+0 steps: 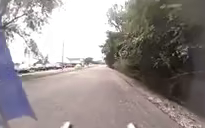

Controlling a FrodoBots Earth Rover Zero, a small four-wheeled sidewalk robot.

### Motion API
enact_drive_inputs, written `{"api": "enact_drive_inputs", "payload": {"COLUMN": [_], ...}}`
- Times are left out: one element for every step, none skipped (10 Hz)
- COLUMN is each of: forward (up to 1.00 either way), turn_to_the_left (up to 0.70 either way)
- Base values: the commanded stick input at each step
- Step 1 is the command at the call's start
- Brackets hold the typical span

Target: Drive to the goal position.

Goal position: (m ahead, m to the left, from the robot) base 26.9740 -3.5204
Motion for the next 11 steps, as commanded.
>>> {"api": "enact_drive_inputs", "payload": {"forward": [0.6,0.6,0.6,0.6,0.6,0.6,0.6,0.6,0.6,0.6,0.6], "turn_to_the_left": [0.0,0.0,0.0,0.0,0.0,0.0,0.0,0.0,0.0,0.0,0.0]}}
